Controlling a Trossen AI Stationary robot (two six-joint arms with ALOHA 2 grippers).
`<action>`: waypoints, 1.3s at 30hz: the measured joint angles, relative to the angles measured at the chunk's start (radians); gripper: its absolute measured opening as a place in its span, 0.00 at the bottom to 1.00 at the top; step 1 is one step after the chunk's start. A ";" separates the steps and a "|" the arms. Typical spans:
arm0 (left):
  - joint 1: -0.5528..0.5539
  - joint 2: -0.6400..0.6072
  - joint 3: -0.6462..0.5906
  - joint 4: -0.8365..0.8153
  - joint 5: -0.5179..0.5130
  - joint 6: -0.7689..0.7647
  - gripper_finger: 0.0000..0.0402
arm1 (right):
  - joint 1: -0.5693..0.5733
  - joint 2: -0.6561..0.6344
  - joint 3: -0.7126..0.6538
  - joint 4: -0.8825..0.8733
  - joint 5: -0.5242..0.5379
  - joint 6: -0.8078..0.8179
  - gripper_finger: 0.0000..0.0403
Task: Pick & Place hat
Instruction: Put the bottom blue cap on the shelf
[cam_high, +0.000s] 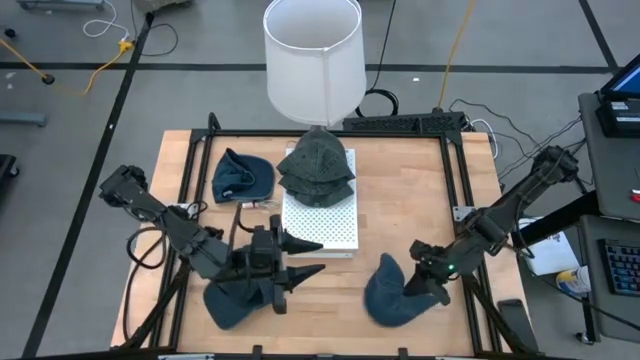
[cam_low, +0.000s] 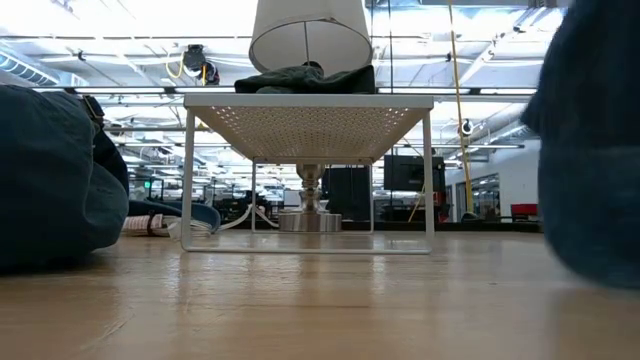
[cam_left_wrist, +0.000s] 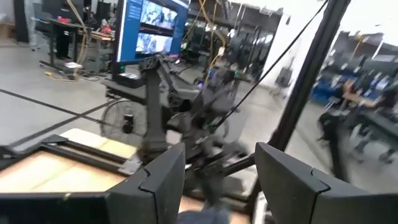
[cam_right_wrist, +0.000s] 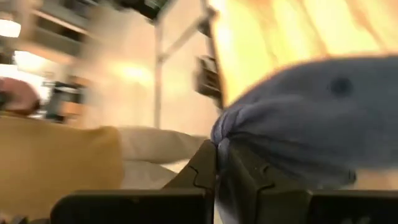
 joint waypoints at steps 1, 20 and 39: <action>0.004 0.000 0.000 -0.018 0.000 0.009 0.49 | -0.005 0.001 0.000 0.046 -0.001 -0.020 0.03; 0.051 0.001 0.000 -0.239 0.133 -0.195 0.49 | -0.201 0.002 0.002 0.667 -0.001 -0.258 0.03; 0.027 -0.011 0.000 -0.290 0.367 -0.193 0.49 | -0.514 0.225 0.598 -0.251 -0.289 -0.613 0.03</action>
